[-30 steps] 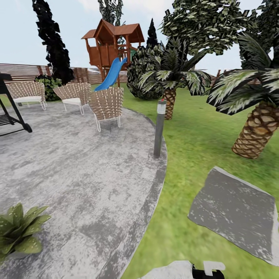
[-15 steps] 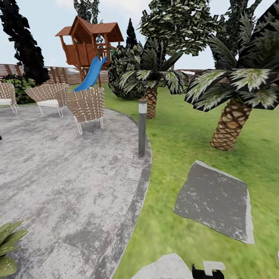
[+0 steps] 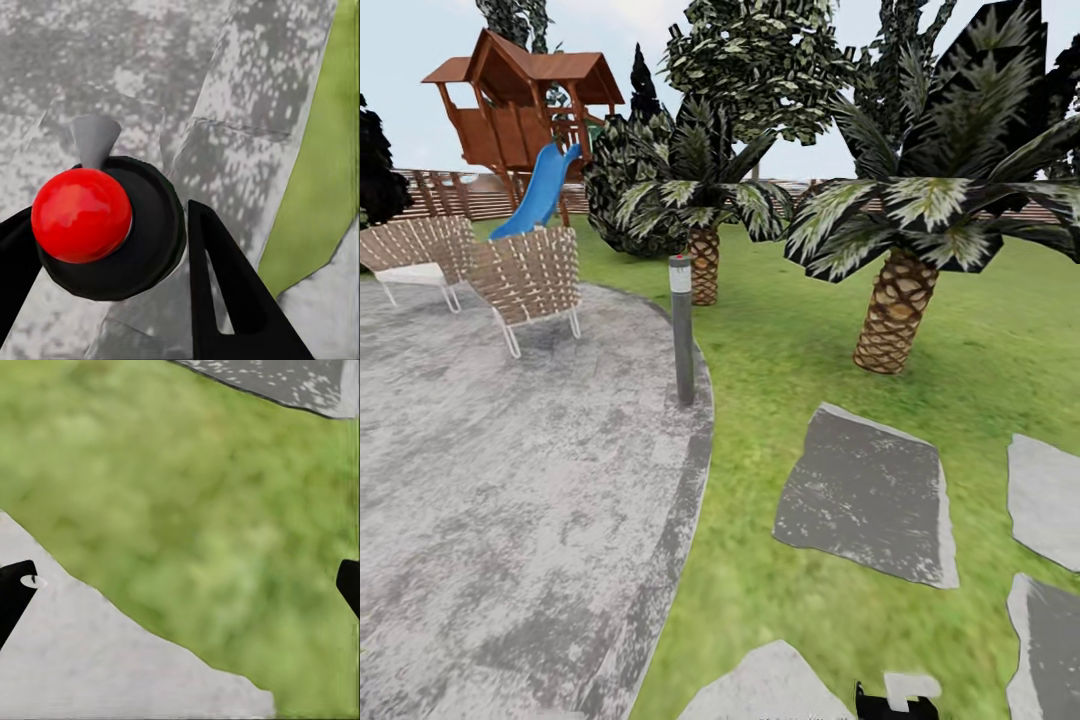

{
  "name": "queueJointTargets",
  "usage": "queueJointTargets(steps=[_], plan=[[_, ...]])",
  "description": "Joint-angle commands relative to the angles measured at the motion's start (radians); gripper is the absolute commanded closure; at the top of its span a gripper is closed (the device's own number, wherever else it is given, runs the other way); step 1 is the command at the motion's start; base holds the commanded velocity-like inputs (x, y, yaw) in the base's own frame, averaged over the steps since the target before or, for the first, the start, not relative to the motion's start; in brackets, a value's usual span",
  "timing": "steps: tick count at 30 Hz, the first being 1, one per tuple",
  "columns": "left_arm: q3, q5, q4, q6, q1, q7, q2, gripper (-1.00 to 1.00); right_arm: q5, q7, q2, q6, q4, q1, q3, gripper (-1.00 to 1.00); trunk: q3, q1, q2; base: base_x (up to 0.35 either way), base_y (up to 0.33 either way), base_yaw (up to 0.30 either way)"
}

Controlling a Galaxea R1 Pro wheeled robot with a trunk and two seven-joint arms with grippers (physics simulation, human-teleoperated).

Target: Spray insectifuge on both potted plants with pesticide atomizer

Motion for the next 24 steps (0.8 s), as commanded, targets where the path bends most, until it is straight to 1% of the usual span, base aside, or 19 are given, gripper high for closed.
queueJointTargets(steps=[1,24], plan=[[-0.003,0.001,0.000,-0.004,0.000,0.003,0.000,1.00,0.010,-0.004,0.001,-0.003,0.002,-0.001,-0.007,-1.00,-0.001,0.000,0.000,0.000,0.000,-0.292],[-0.003,0.000,0.001,-0.003,0.000,0.003,-0.001,1.00,0.010,-0.002,0.002,-0.001,0.002,-0.001,-0.007,-1.00,-0.001,0.000,0.000,0.000,0.000,-0.292]])
